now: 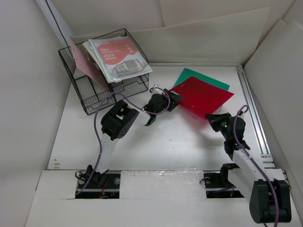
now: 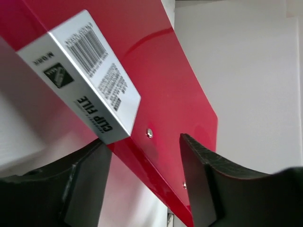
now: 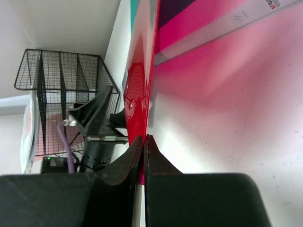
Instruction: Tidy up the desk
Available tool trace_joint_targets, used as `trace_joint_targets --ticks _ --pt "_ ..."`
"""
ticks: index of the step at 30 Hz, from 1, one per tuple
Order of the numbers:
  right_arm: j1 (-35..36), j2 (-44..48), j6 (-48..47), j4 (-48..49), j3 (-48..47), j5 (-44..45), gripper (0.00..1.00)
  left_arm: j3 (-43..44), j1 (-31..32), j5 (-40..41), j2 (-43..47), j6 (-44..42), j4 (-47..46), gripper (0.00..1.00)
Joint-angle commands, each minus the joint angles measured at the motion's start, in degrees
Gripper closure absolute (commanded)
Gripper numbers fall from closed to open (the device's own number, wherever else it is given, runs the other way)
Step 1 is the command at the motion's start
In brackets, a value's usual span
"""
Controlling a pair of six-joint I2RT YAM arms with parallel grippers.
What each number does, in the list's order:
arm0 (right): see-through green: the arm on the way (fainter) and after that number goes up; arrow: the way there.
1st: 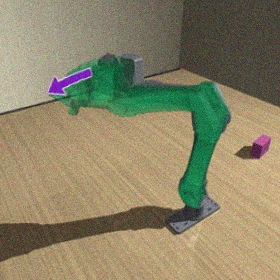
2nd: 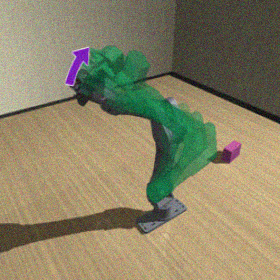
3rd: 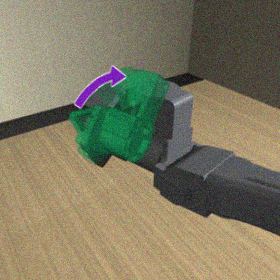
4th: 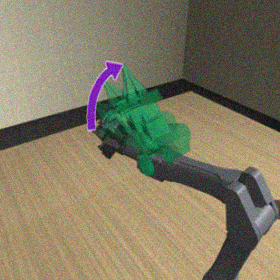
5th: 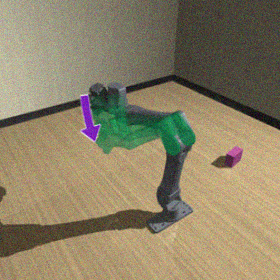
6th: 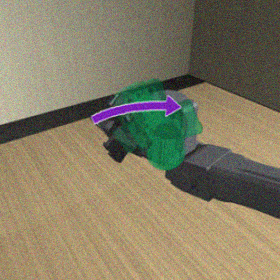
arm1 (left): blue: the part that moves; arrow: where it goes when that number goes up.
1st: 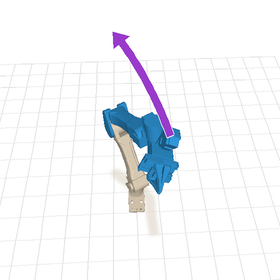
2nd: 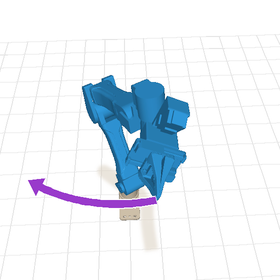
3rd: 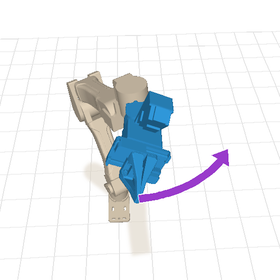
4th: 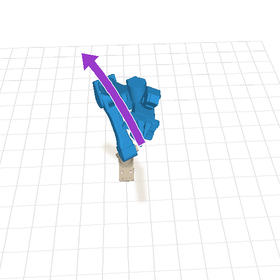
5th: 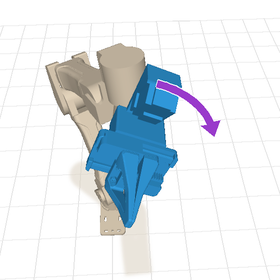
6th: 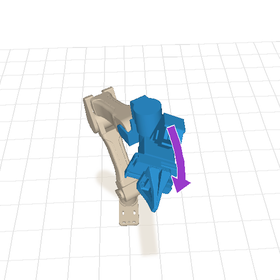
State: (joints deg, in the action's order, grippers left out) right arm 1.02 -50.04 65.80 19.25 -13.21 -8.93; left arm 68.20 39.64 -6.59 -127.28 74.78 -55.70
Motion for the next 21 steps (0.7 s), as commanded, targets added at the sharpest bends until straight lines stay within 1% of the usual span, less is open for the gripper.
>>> trace_joint_targets --ticks 1,2,5,6,9,12,13,14,16,17,20,21 --pt "-0.3 1.7 -1.6 -1.1 0.9 -3.3 1.00 -0.5 -0.4 2.0 -0.9 2.0 -7.2 0.47" --pt "-0.3 2.4 -1.6 -1.7 0.9 -3.9 1.00 -0.5 -0.4 2.0 -1.6 2.6 -7.7 0.50" --pt "-0.3 3.5 -2.2 -2.2 1.4 -3.9 1.00 0.0 -0.4 2.0 -2.2 3.1 -7.8 0.55" --pt "-0.3 3.5 -2.2 -2.8 1.4 -4.5 1.00 0.0 -0.4 2.6 -2.2 3.6 -7.8 0.53" --pt "-0.3 4.9 -2.8 -4.8 1.4 -5.0 1.00 0.0 -1.0 3.2 -2.7 3.6 -7.2 0.35" --pt "-0.3 6.4 -2.8 -5.5 2.0 -5.0 1.00 0.0 -1.0 5.3 -2.7 4.8 -7.2 0.35" --pt "-0.3 7.1 -2.8 -5.5 2.6 -5.0 1.00 -0.9 -1.0 6.7 -2.7 5.3 -7.9 0.45" --pt "-0.3 7.2 -2.8 -6.1 2.6 -5.0 1.00 -2.2 -1.0 7.3 -2.7 5.3 -8.7 0.51" --pt "-0.3 7.8 -2.8 -6.1 2.6 -6.4 1.00 -2.9 -1.0 8.3 -2.2 6.9 -9.3 0.56" --pt "-0.3 7.8 -2.8 -6.1 3.1 -6.9 1.00 -2.9 -1.0 8.3 -2.2 6.9 -9.3 0.64" --pt "-0.3 7.8 -3.4 -6.7 3.1 -6.9 1.00 -5.0 -1.0 8.9 -1.0 8.1 -12.0 0.79" --pt "-0.3 7.8 -3.9 -6.7 3.7 -6.9 1.00 -5.7 -1.0 8.9 -0.2 8.1 -12.5 0.94"
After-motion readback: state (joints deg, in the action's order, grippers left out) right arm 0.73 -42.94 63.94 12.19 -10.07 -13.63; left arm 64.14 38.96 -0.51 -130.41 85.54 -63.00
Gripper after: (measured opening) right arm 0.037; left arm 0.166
